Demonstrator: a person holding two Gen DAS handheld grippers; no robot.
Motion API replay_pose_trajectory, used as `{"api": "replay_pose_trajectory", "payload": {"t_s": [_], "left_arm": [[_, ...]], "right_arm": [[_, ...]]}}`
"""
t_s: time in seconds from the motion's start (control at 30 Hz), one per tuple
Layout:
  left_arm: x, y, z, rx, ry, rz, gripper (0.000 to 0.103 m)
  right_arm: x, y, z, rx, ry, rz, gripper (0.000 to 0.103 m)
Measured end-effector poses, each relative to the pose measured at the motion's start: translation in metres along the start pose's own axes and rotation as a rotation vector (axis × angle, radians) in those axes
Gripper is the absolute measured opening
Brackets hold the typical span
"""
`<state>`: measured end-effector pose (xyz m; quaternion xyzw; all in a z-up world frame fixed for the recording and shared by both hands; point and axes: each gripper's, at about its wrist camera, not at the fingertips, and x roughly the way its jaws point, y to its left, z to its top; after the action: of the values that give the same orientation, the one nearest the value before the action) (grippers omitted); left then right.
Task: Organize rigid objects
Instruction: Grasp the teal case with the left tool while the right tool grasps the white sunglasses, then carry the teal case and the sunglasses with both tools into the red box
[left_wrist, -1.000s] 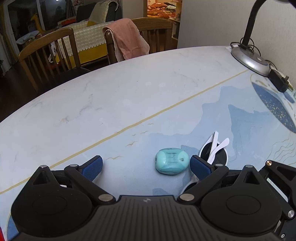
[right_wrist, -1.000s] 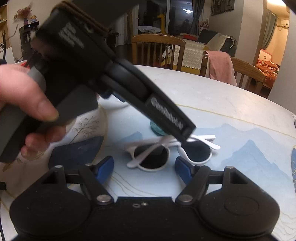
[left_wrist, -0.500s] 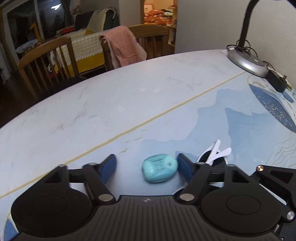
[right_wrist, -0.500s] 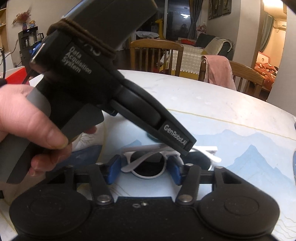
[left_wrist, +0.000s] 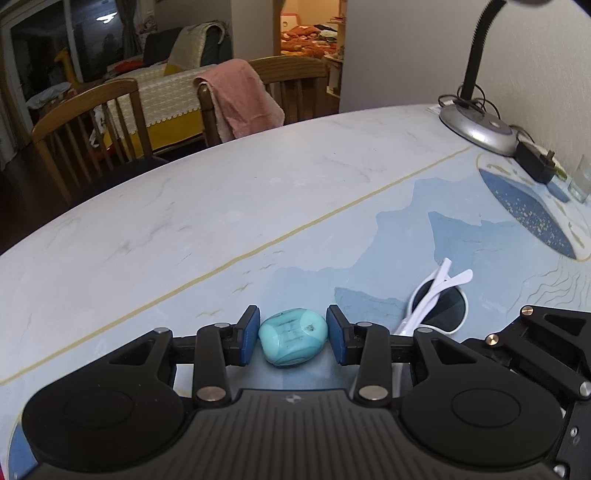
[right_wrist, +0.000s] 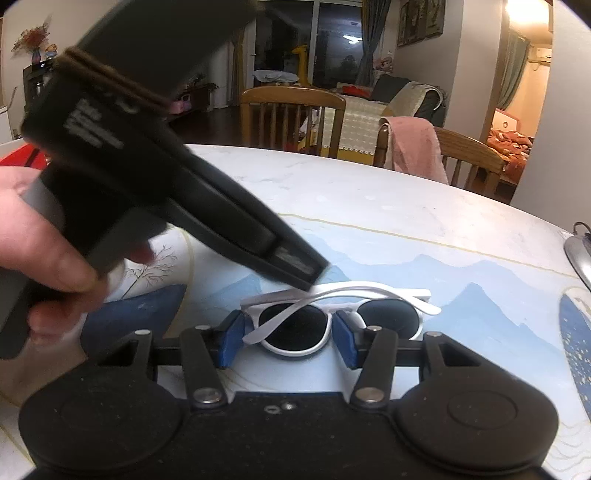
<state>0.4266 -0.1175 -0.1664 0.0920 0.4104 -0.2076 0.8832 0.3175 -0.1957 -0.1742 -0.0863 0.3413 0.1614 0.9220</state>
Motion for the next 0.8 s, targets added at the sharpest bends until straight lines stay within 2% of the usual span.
{"api": "replay_pose_trajectory", "payload": {"t_s": [0.43,0.8], "left_arm": [[-0.072,0.018,-0.027,-0.079,-0.005,0.015,0.038],[-0.147,0.036,-0.059,-0.135,-0.023,0.026,0.038]], "right_arm": [[-0.045,0.003,0.003,-0.016,-0.023,0.015,0.051],[-0.099,0.03,0.021,-0.036,-0.03,0.066,0.051]]}}
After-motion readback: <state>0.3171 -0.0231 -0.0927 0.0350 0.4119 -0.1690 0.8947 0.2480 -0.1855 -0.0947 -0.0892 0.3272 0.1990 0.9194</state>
